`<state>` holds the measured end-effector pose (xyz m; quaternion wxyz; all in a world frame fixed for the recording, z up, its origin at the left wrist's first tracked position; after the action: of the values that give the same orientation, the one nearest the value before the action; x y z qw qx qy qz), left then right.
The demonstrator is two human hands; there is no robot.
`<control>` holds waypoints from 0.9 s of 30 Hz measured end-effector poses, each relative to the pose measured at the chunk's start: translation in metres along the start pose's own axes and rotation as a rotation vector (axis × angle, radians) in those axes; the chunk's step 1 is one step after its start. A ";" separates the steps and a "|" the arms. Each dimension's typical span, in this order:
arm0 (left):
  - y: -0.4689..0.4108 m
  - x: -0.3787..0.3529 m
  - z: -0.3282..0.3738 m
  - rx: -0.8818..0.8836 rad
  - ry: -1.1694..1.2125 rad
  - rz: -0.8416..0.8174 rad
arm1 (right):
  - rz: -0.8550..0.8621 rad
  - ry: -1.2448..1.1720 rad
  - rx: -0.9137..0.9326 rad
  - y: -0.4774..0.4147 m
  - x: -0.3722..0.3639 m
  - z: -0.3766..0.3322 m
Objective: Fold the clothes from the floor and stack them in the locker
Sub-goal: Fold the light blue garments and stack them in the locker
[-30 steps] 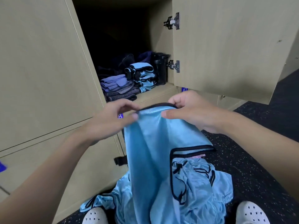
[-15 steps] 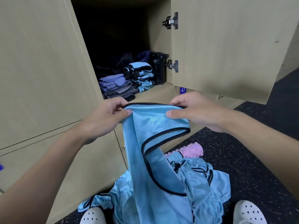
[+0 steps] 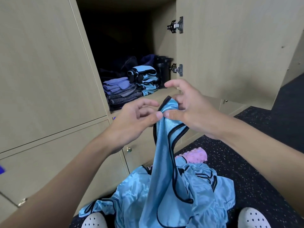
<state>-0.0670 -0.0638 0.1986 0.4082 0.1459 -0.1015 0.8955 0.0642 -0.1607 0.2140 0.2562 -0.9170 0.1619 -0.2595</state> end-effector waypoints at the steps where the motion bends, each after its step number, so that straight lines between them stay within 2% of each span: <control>1: 0.000 0.002 0.000 0.007 0.008 0.009 | -0.001 -0.017 0.000 0.001 0.002 0.001; 5: 0.002 0.001 0.001 0.006 -0.016 0.023 | 0.005 -0.054 0.005 0.003 0.003 0.003; 8: 0.003 0.002 0.002 0.002 0.049 0.049 | 0.026 -0.067 0.001 0.003 0.003 0.003; 11: 0.002 0.001 0.000 0.041 0.078 0.013 | 0.001 -0.060 0.026 0.004 0.001 0.000; 19: 0.009 0.001 0.012 -0.025 0.100 0.009 | 0.025 -0.054 0.027 0.005 -0.007 -0.001; 24: 0.011 0.012 0.021 -0.125 0.150 0.164 | 0.054 0.029 0.004 0.006 -0.012 0.003; 27: 0.012 0.022 0.025 -0.157 0.184 0.288 | 0.137 -0.004 0.027 0.005 -0.012 0.000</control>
<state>-0.0852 -0.0638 0.2285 0.2934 0.0152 -0.1532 0.9435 0.0534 -0.1595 0.2063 0.2860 -0.9008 0.2202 -0.2416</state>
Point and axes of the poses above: each hand's wrist, its own y-axis away from the middle knuckle, its own x-axis out of the back of the hand, z = x × y, the point moved 4 cm from there along -y, towards the middle knuckle, and after that the axes turned 15 degrees about x, right-handed, at the moved point
